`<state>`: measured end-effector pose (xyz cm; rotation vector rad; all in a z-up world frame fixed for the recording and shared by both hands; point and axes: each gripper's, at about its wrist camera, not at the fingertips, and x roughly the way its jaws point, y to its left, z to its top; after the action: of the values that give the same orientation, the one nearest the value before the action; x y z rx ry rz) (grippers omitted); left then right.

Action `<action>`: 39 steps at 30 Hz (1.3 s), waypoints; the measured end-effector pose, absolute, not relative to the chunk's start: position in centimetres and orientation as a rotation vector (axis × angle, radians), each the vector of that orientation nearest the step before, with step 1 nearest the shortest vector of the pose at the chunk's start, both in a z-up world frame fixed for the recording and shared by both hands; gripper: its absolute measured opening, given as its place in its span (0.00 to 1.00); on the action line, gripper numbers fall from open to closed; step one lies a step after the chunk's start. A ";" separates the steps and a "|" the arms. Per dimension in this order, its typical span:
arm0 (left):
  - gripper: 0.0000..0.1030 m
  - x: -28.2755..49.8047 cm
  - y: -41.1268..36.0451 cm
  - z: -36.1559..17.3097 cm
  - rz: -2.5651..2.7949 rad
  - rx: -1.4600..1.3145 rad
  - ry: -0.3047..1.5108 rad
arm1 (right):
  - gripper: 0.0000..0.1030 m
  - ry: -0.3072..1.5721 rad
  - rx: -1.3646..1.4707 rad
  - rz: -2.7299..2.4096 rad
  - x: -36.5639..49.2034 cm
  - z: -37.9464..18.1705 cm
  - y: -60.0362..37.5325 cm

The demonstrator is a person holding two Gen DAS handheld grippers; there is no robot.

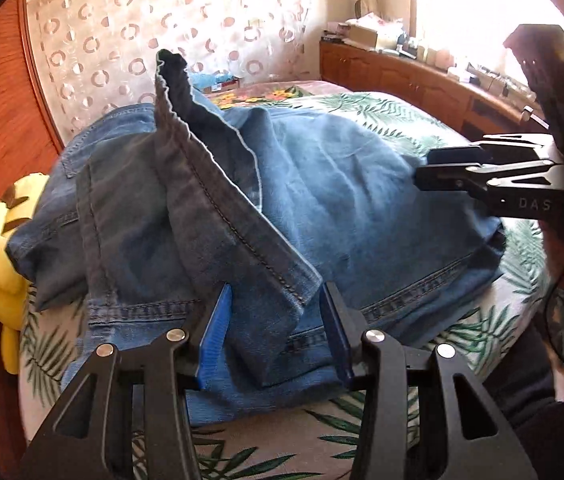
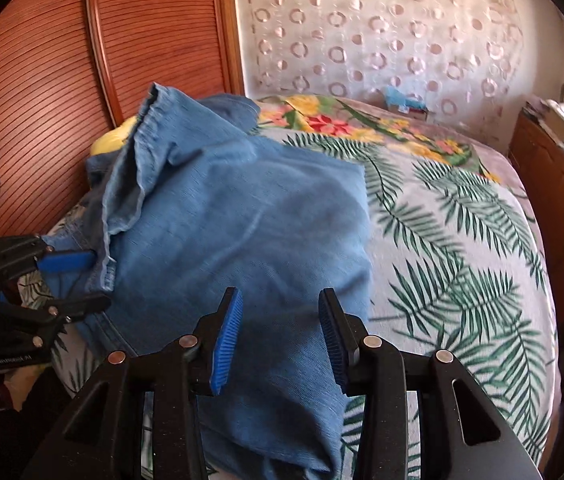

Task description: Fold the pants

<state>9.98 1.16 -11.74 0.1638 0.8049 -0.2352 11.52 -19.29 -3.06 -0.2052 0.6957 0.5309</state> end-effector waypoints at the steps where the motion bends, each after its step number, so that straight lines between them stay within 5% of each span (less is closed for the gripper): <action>1: 0.45 9.9 1.2 -11.7 -0.218 0.172 0.801 | 0.40 0.699 -0.204 0.529 11.6 -3.3 -19.6; 15: 0.45 8.0 8.1 -9.0 -0.039 0.081 0.739 | 0.41 0.702 -0.155 0.506 11.6 -4.0 -21.4; 23: 0.45 8.0 7.7 -8.1 -0.071 0.068 0.708 | 0.51 0.708 -0.149 0.503 13.9 -3.7 -21.7; 39: 0.45 8.3 7.2 -9.3 -0.084 0.071 0.735 | 0.51 0.823 -0.036 0.577 20.8 -6.5 -21.1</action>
<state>8.32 7.22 -9.27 0.0710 0.7354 -0.0835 20.76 -21.14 -6.48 -0.0362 0.8235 0.5768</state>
